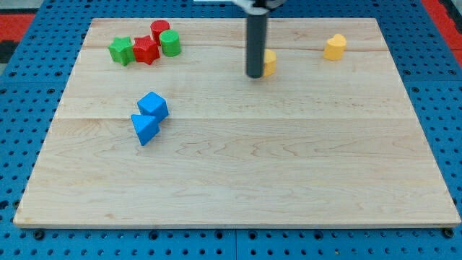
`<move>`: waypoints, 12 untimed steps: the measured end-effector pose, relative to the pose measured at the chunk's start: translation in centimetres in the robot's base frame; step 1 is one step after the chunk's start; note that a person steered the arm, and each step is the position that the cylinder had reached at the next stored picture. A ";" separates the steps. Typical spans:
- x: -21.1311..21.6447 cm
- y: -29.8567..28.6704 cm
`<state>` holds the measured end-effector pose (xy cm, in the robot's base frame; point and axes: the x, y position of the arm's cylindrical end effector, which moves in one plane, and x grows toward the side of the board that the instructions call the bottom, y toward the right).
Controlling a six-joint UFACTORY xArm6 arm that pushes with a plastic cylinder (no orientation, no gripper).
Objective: Push the blue cube into the yellow hexagon
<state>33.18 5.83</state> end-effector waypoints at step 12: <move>6.4 -19.3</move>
<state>39.54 -13.45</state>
